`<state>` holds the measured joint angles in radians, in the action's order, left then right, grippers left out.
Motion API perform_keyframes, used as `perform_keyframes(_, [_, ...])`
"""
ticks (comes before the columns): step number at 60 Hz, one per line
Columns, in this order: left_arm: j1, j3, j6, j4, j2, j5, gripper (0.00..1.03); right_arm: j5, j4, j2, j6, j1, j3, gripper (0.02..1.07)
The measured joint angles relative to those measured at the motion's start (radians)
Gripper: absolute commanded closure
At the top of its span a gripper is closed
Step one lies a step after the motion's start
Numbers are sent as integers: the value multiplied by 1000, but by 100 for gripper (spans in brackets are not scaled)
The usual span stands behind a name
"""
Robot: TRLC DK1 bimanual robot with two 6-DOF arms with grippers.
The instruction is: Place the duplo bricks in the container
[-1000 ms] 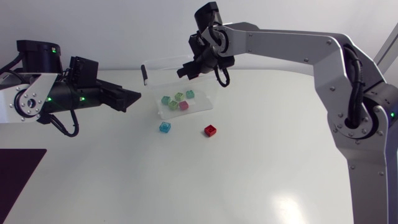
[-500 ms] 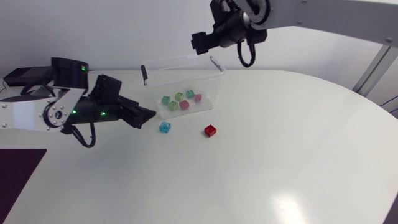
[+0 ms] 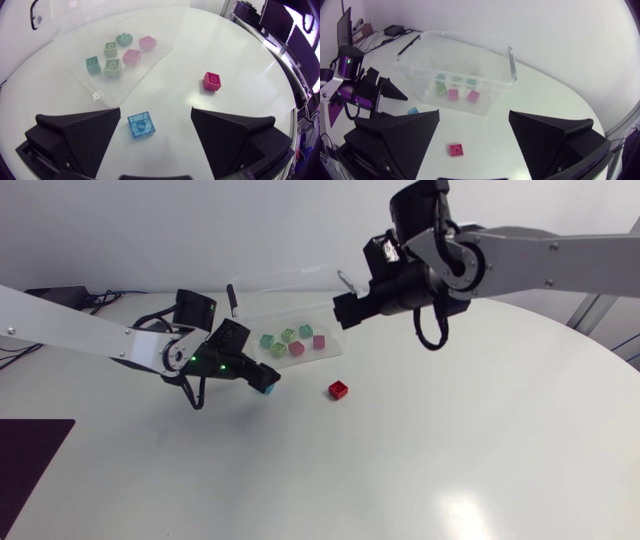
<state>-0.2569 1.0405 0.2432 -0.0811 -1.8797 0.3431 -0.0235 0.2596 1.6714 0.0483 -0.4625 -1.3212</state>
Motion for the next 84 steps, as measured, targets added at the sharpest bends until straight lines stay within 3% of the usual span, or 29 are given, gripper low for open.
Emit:
perform_keyframes(25, [-26,79,-21,6,-133,-138,8,42,-85,-1,-1,0,161,7])
perform_keyframes(30, [-28,102,-31,24,-148,-145,14,45,-88,2,-1,1,165,7])
perform_keyframes(38, [-28,116,-39,45,-164,-163,40,46,-100,15,-1,2,167,7])
perform_keyframes(39, [-28,117,-41,47,-165,-166,48,46,-101,17,-1,2,167,7])
perform_keyframes(41, [-28,117,-45,60,-167,-168,55,46,-103,23,-1,2,167,7])
perform_keyframes(43, [-28,117,-47,70,-169,-170,72,46,-103,30,-1,2,167,7])
perform_keyframes(45, [-28,117,-53,77,-170,-170,80,49,-103,38,-1,4,167,7])
perform_keyframes(68, [-32,117,-68,117,-151,-173,85,76,-107,199,0,43,157,7])
perform_keyframes(84, [-13,94,-72,163,85,-154,85,88,-95,288,1,46,81,7])
